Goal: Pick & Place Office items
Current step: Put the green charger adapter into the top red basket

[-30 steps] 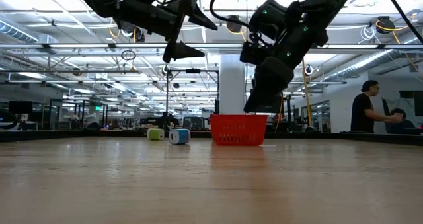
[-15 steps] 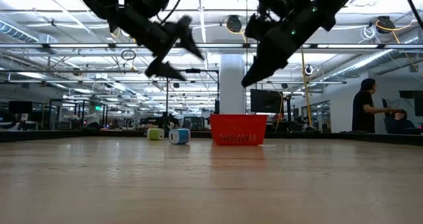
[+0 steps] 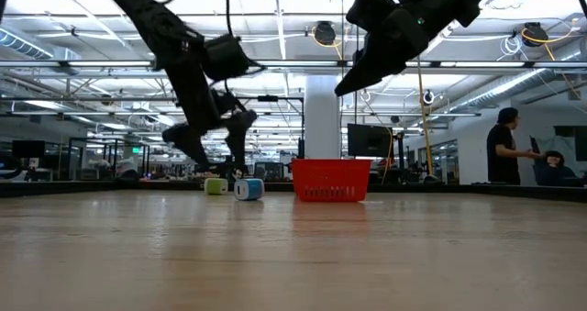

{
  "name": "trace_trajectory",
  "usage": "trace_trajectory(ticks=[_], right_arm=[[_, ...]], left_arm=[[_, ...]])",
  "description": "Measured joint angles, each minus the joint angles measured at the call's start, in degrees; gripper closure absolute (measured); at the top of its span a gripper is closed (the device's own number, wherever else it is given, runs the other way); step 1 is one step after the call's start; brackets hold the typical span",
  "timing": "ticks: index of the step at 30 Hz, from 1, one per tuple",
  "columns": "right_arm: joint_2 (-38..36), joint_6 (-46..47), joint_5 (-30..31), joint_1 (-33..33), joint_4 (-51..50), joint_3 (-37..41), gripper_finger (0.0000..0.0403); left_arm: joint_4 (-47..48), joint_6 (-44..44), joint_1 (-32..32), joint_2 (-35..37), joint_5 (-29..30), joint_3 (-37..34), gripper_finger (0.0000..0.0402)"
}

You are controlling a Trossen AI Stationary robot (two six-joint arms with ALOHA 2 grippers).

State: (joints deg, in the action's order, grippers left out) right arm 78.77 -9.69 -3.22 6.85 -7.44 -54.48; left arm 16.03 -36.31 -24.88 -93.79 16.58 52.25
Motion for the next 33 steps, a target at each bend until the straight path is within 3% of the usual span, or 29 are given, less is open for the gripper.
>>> trace_trajectory(ticks=[5,13,20,24,29,33], right_arm=[[0.0,-0.4,0.0,-0.2,-0.1,0.0,0.0248],[0.0,0.1,0.2,0.2,-0.1,0.0,0.0248],[0.0,1.1,0.1,0.2,-0.3,0.0,0.0249],[0.0,1.1,0.0,0.2,-1.2,0.0,0.0248],[0.1,0.2,0.1,0.2,-1.4,0.7,0.0252],[0.1,-0.1,0.2,0.3,-1.3,0.9,0.0252]], left_arm=[[-3.3,2.4,0.0,-5.7,-2.3,0.0,0.0005],[-2.6,9.0,0.2,-6.6,-8.7,0.0,0.0005],[10.9,9.5,0.7,-4.2,-13.1,0.1,0.0005],[18.0,6.7,1.6,-1.9,-9.5,-0.2,0.0005],[10.0,9.6,2.9,1.8,-7.4,0.0,0.0005],[0.5,27.1,4.2,2.3,-4.7,0.0,0.0005]])
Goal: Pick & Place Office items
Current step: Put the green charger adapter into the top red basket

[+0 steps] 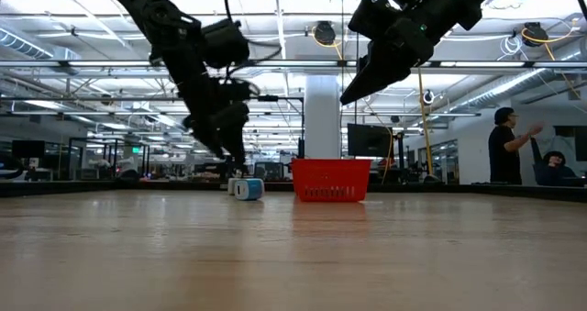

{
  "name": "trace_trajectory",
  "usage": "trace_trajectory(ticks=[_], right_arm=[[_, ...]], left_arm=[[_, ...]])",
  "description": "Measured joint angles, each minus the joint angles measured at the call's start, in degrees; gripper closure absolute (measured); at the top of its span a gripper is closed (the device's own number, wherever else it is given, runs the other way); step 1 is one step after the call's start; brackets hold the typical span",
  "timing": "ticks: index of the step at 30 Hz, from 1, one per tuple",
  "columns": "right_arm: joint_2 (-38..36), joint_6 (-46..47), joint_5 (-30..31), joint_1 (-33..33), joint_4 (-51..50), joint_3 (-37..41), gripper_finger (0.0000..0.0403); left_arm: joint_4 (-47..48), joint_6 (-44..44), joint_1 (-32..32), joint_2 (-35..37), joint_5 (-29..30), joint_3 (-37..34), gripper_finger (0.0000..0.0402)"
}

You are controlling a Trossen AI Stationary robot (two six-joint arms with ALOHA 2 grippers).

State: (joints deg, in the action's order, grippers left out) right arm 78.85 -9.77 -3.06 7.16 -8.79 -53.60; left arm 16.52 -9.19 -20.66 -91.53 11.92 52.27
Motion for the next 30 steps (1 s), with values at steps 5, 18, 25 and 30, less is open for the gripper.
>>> trace_trajectory(ticks=[5,18,25,30], right_arm=[[0.0,-0.9,0.0,-0.1,0.3,0.0,0.0255],[0.0,-1.0,0.0,-0.1,0.4,0.0,0.0258],[0.0,-1.0,0.0,-0.1,-0.1,0.0,0.0259],[0.0,-0.8,0.0,-0.1,-0.9,0.0,0.0259]], left_arm=[[-11.3,17.7,0.5,-2.7,1.7,0.0,0.0005],[-9.2,10.3,-4.9,-9.4,-6.1,0.0,0.0005],[5.9,4.6,-4.4,-7.6,-7.3,0.0,0.0005],[9.8,3.1,-4.3,-7.0,-2.4,0.2,0.0005]])
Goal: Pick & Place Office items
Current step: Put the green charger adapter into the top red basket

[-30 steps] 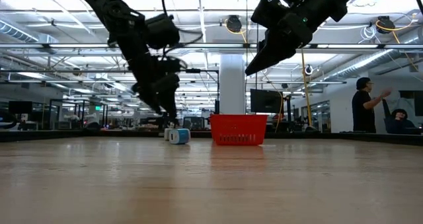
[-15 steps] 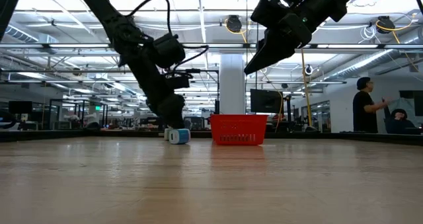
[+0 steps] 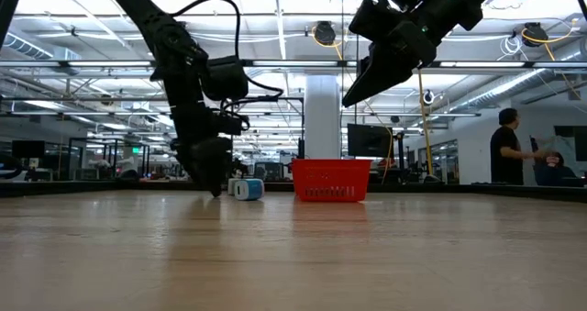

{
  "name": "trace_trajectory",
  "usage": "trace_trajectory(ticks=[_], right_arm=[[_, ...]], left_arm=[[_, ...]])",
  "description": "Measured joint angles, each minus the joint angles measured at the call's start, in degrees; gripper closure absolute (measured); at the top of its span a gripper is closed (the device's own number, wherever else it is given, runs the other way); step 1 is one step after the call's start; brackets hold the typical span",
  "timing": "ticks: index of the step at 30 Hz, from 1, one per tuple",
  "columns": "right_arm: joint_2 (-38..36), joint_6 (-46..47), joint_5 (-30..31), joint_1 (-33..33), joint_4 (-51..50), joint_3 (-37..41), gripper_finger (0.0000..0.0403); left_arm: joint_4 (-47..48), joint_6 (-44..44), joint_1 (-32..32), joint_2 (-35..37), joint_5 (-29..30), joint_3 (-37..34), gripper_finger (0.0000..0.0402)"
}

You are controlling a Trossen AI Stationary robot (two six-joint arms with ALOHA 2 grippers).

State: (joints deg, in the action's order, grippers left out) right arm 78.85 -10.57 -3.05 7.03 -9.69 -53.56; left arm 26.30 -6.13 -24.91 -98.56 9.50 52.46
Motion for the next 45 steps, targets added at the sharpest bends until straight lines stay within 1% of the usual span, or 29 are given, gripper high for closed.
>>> trace_trajectory(ticks=[3,6,7,9,12,15,17,23,26,28,31,36,40,43,45], right_arm=[[0.0,0.0,0.0,0.0,0.0,0.0,0.0259],[0.0,0.0,0.0,0.0,0.4,0.0,0.0259],[0.0,0.0,0.0,0.0,0.9,0.0,0.0259],[0.0,0.2,0.0,0.0,1.4,0.0,0.0259],[0.0,0.4,0.0,0.0,1.5,0.0,0.0259],[0.0,0.4,0.0,0.0,1.5,0.0,0.0259],[0.0,0.4,0.0,0.0,1.5,0.0,0.0259],[0.0,0.3,0.0,0.0,1.5,0.0,0.0259],[0.0,0.3,0.0,0.0,1.4,0.0,0.0259],[0.0,0.3,0.0,0.0,1.3,0.0,0.0259],[0.0,0.3,0.0,0.0,1.3,0.0,0.0259],[0.0,0.2,0.0,0.0,1.3,0.0,0.0259],[0.0,0.0,0.0,0.0,1.3,0.0,0.0259],[0.0,-0.1,0.0,0.0,1.3,0.0,0.0259],[0.0,-0.3,0.0,0.0,1.4,0.0,0.0259]], left_arm=[[-3.3,2.3,-0.1,0.4,1.6,-0.2,0.0005],[-9.2,4.8,0.3,0.3,6.0,-0.3,0.0005],[-11.1,6.8,0.5,0.2,6.9,-0.3,0.0005],[-14.3,11.7,0.7,0.1,7.0,-0.3,0.0005],[-17.7,16.9,0.4,0.1,3.5,-0.3,0.0005],[-17.6,20.8,-0.7,-0.4,-1.1,-0.2,0.0005],[-16.9,21.6,-1.7,-0.7,-3.7,-0.2,0.0005],[-18.7,23.3,-3.6,-3.1,-5.4,-0.3,0.0005],[-19.8,23.9,-4.3,-4.5,-7.3,-0.1,0.0009],[-20.6,24.9,-4.4,-5.4,-7.1,0.0,0.0023],[-21.3,25.4,-4.1,-5.4,-6.1,0.0,0.0061],[-22.2,22.6,-4.1,-5.5,-5.4,-0.1,0.013],[-22.5,19.0,-3.8,-5.6,-3.6,-0.1,0.0171],[-22.4,19.1,-3.5,-5.6,-3.4,-0.1,0.02],[-21.7,19.1,-2.9,-5.0,-2.8,-0.2,0.0228]])
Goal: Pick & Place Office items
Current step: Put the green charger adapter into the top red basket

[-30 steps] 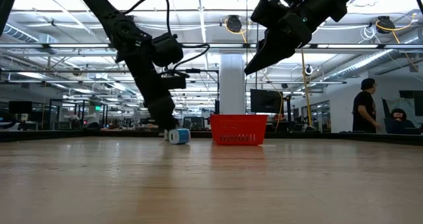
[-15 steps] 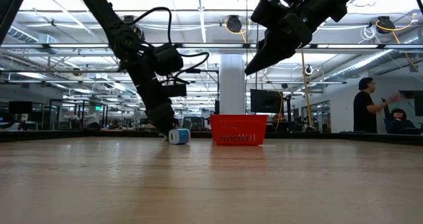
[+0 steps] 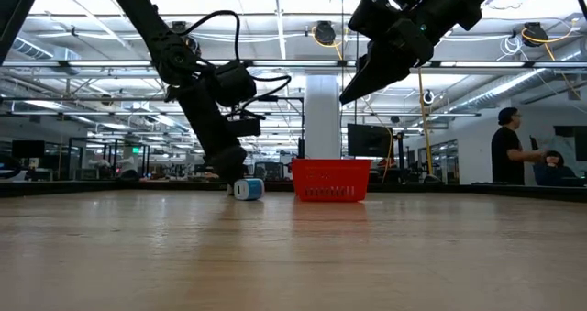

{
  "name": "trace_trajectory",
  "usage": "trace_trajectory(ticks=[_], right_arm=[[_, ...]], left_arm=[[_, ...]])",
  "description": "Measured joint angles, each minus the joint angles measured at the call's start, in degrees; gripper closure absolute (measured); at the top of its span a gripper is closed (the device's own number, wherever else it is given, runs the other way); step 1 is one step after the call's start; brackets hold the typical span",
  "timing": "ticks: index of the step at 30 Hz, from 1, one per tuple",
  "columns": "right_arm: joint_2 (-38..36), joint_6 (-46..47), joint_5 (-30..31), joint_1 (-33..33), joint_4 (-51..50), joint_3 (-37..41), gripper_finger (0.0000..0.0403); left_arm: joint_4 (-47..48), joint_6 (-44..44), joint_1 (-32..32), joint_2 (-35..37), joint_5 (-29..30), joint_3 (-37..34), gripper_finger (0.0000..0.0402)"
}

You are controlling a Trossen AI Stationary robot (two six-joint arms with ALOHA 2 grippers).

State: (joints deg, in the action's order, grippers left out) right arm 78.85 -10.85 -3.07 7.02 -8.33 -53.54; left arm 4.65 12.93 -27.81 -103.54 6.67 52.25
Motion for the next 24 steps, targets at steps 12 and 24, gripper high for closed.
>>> trace_trajectory(ticks=[12,24], right_arm=[[0.7,-12.6,-0.1,-1.6,8.3,2.7,0.0259],[0.8,-20.3,-0.6,-6.3,50.2,16.1,0.0227]], left_arm=[[1.8,-24.7,7.7,15.0,-16.3,-0.1,0.0272],[-14.1,-37.1,20.5,18.2,-34.0,0.0,0.0272]])
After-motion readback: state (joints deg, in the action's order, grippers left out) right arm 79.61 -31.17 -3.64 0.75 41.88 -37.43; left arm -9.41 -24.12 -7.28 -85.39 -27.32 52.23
